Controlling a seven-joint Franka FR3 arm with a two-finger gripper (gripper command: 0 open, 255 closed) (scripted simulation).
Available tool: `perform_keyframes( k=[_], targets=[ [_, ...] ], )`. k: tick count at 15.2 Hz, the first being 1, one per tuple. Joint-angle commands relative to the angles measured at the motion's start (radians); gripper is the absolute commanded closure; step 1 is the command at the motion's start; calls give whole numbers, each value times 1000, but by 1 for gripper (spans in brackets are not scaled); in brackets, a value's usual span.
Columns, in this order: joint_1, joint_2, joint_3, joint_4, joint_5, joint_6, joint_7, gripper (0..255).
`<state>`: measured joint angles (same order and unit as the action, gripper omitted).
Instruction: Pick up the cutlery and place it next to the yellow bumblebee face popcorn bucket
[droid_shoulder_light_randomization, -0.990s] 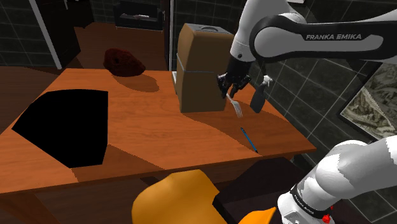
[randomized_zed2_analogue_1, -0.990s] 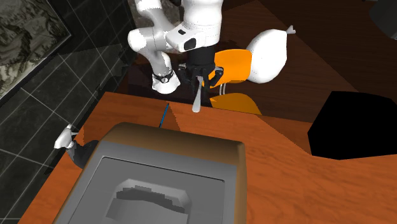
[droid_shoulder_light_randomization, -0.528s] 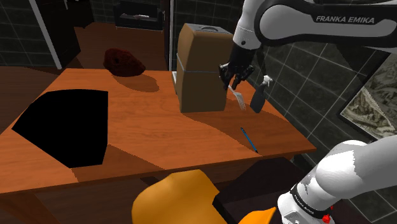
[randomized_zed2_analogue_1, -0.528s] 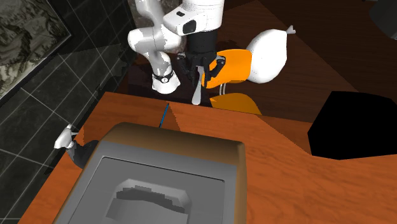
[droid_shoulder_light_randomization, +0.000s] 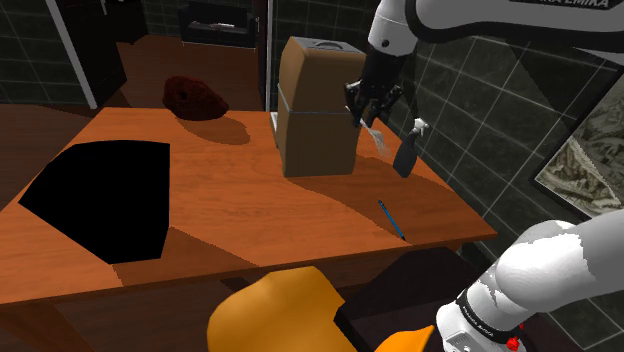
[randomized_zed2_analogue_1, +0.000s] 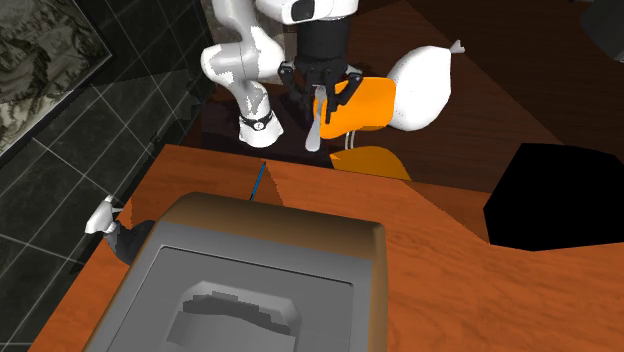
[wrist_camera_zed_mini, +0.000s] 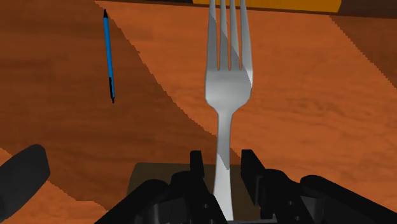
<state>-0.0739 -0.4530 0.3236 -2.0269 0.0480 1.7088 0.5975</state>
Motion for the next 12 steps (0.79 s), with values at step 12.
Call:
perform_keyframes(
  k=[12],
  targets=[
    [52, 408, 256, 405, -147, -48, 340, 255]
  ],
)
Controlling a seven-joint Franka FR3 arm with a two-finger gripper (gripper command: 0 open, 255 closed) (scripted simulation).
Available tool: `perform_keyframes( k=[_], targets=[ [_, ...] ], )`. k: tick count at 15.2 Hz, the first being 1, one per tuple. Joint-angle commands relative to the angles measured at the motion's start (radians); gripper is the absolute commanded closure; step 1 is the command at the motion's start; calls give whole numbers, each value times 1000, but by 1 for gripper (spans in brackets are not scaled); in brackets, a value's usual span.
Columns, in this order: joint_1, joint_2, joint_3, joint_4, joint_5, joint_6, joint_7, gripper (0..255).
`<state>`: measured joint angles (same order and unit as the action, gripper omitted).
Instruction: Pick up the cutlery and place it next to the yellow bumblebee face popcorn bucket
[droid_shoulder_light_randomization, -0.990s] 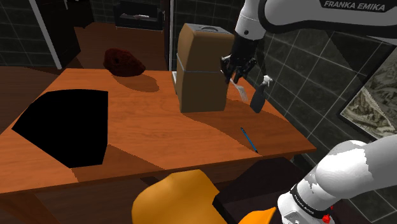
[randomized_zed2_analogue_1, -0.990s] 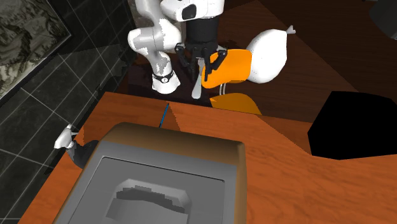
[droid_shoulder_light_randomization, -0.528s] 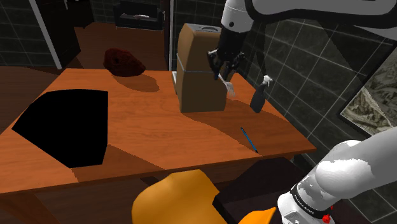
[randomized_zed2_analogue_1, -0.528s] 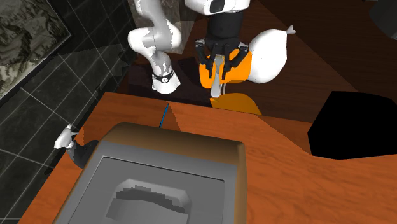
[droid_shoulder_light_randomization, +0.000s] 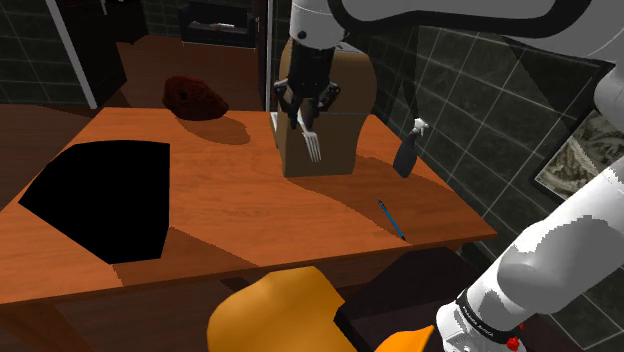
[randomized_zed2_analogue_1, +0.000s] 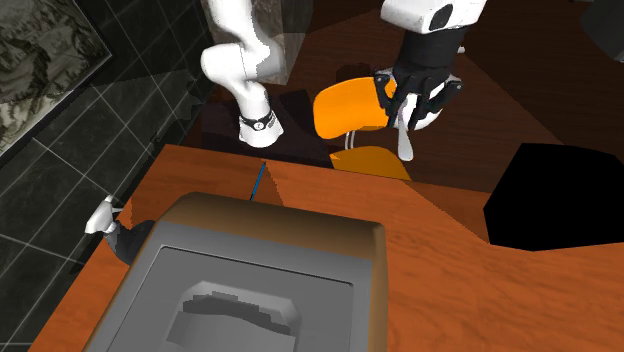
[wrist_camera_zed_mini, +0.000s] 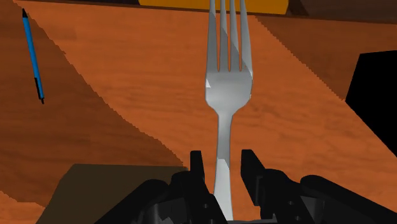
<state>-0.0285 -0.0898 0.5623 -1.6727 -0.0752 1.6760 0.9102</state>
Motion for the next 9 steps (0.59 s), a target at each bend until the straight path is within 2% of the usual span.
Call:
perform_keyframes(
  k=[1, 5, 7, 8, 9],
  targets=[
    [19, 88, 36, 96, -50, -27, 58, 255],
    [104, 281, 89, 304, -175, -96, 174, 255],
    [171, 387, 100, 432, -244, -146, 221, 255],
    [222, 457, 101, 525, -289, -184, 245, 255],
    [218, 448, 95, 500, -281, -165, 245, 255]
  ],
)
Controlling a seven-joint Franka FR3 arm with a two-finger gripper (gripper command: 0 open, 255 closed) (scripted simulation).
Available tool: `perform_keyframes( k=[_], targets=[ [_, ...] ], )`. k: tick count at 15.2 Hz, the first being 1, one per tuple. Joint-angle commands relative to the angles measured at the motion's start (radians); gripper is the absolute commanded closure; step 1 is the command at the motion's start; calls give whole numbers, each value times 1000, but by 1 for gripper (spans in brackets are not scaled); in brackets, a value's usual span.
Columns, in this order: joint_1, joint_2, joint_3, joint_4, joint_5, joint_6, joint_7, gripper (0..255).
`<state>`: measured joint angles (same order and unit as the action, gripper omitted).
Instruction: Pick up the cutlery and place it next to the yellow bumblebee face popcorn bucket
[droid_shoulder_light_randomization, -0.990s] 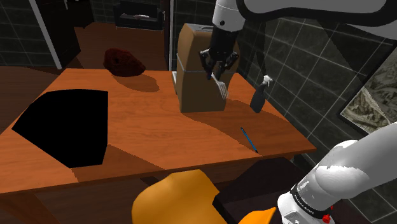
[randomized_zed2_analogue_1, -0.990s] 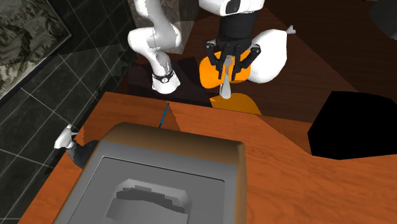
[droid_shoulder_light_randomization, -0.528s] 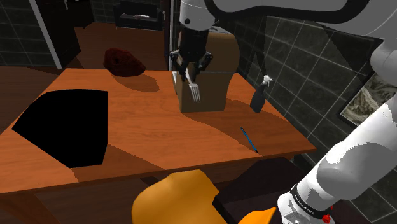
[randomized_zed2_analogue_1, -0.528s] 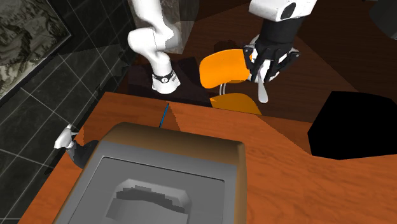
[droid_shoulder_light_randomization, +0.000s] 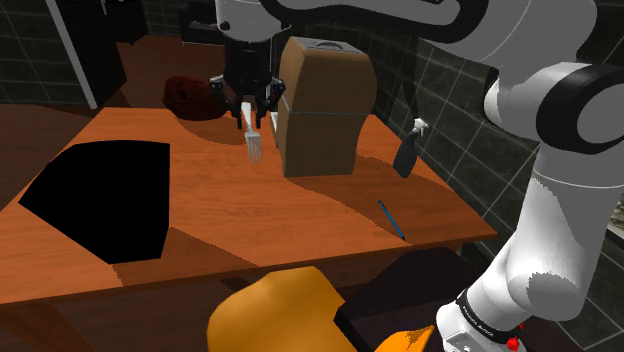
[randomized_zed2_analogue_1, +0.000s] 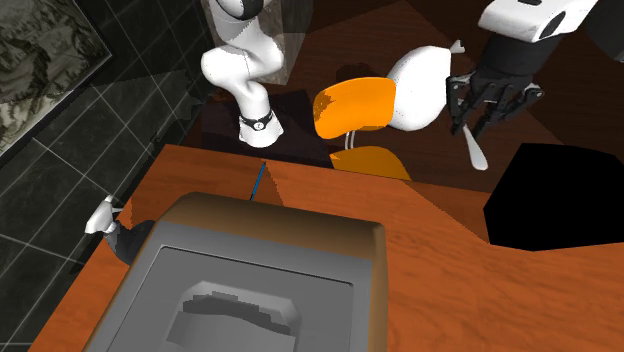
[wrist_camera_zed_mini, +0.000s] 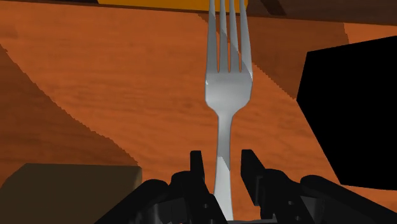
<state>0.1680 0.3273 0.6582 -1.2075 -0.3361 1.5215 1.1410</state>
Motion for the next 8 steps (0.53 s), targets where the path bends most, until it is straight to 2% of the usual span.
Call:
perform_keyframes(
  k=[1, 8],
  targets=[
    [15, 24, -2, 10, -15, 7, 15, 255],
    [-22, -14, -1, -137, 8, 121, 24, 255]
  ],
)
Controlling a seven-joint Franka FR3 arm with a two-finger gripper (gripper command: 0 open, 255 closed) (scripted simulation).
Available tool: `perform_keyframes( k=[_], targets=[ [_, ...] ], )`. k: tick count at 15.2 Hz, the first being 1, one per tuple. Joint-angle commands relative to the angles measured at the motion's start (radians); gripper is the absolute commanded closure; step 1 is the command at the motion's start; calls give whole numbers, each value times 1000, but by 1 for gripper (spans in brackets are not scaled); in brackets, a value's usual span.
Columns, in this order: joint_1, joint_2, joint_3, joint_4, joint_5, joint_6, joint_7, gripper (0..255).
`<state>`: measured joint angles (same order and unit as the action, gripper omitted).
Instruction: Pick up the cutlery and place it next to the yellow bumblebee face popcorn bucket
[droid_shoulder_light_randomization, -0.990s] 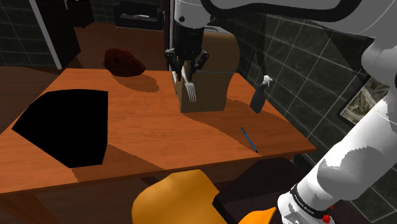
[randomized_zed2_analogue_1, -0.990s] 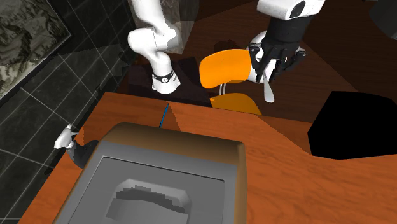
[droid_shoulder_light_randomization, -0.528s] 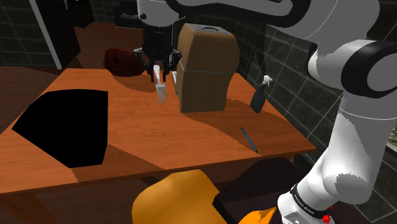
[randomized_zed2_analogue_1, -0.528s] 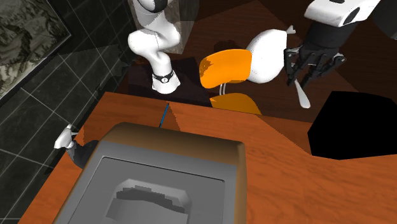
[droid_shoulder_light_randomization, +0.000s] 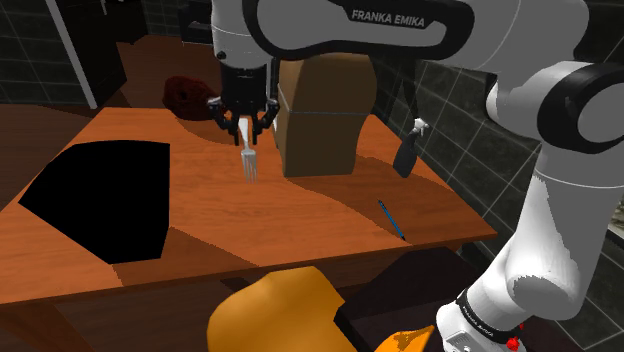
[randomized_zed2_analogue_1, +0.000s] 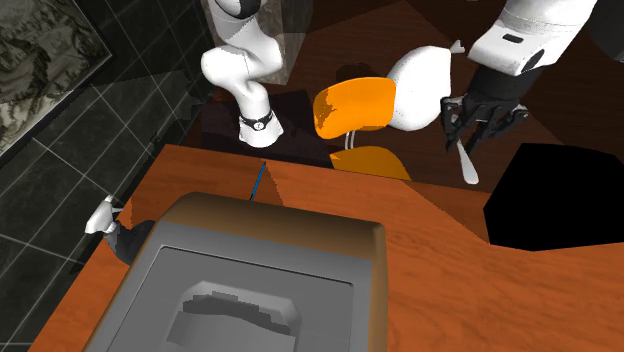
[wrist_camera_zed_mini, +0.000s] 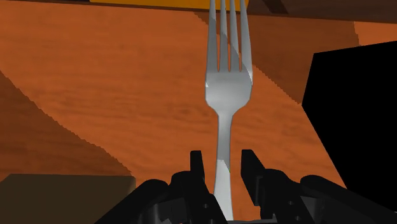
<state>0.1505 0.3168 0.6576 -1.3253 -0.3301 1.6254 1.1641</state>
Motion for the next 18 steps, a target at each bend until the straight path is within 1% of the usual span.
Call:
perform_keyframes(
  k=[1, 9, 18],
  targets=[
    [-8, -7, -1, -38, 4, 32, 3, 255],
    [-31, -23, -3, -167, 10, 146, 16, 255],
    [-43, -19, -10, -283, 0, 263, 38, 255]
  ],
)
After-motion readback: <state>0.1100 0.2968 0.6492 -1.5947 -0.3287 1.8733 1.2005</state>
